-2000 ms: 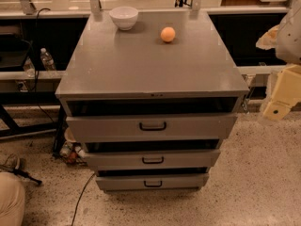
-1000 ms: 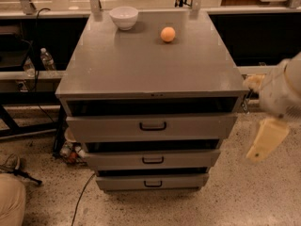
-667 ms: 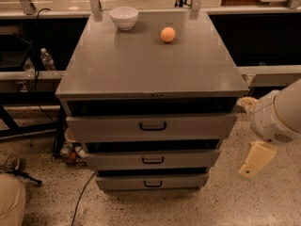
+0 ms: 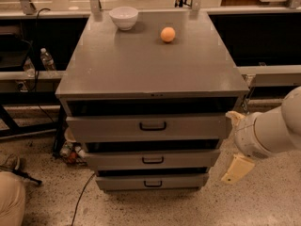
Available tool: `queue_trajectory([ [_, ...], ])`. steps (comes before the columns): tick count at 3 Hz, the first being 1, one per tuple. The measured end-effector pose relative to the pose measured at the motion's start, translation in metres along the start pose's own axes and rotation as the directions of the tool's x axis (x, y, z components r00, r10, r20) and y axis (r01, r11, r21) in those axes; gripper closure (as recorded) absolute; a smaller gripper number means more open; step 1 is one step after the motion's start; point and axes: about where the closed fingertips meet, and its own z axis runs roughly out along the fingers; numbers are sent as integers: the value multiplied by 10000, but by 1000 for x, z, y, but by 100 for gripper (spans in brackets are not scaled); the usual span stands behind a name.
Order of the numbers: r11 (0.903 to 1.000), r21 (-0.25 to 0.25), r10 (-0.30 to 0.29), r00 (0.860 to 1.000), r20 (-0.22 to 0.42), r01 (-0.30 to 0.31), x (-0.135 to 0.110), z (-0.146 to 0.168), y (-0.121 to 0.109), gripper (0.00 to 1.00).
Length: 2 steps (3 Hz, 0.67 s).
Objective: Open middle drawer
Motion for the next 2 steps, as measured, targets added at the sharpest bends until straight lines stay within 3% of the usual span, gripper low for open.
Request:
queue_trajectory([
  [1, 10000, -10, -1, 10000, 26, 1, 3, 4, 1, 0],
  [2, 9999, -149, 0, 9997, 252, 3, 28, 43, 10, 0],
])
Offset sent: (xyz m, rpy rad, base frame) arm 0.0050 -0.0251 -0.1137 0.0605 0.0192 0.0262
